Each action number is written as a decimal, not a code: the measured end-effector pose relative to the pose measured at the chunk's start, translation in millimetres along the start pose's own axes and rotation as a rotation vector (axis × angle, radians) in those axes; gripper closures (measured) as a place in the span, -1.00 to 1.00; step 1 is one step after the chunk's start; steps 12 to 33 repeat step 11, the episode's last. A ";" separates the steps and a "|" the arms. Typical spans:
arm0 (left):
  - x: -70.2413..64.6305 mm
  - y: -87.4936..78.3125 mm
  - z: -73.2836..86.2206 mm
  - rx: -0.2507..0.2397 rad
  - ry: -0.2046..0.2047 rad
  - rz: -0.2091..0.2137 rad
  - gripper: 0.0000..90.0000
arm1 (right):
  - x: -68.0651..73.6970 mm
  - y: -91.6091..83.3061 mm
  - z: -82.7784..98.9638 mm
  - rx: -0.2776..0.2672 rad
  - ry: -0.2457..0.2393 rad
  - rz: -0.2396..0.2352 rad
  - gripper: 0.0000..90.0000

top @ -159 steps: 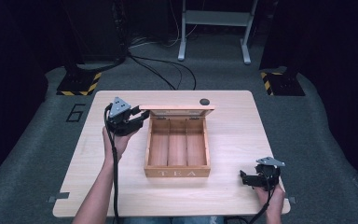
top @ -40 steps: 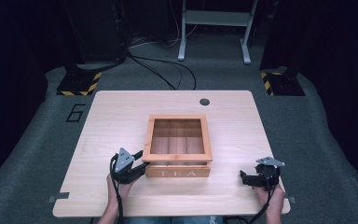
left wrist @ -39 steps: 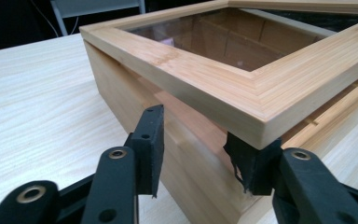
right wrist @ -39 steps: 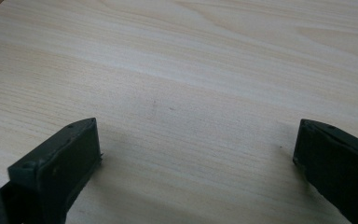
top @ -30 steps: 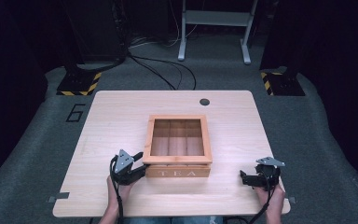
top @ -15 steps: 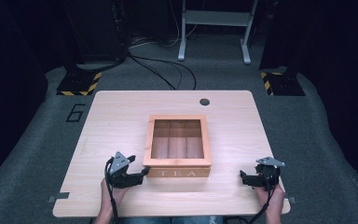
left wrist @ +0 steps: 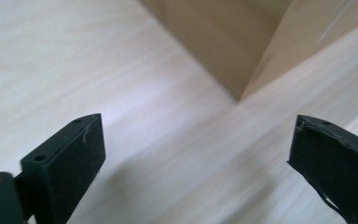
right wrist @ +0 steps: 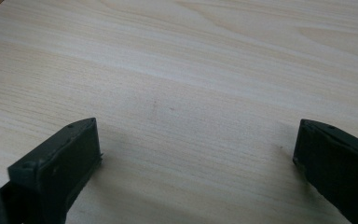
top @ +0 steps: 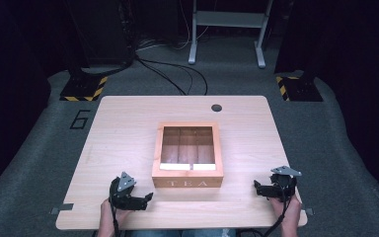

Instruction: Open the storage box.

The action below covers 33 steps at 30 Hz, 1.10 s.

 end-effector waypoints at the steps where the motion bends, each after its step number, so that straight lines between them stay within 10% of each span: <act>1: 1.4 1.1 2.5 0.013 0.008 -0.012 -0.96 | 0.0 0.0 0.0 0.000 0.000 0.000 -1.00; 33: 4.3 1.6 6.7 0.029 -0.004 -0.026 -1.00 | 0.1 0.0 0.1 0.000 0.000 0.000 -1.00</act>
Point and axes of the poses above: each handheld gripper's, and its own axes: y roughly forward along the jaws, z roughly out of its underside, x roughly to its left, the point moved 3 cm from there along y, roughly forward along the jaws, and after that the axes turned 9 degrees about x, right-handed, at the moved point
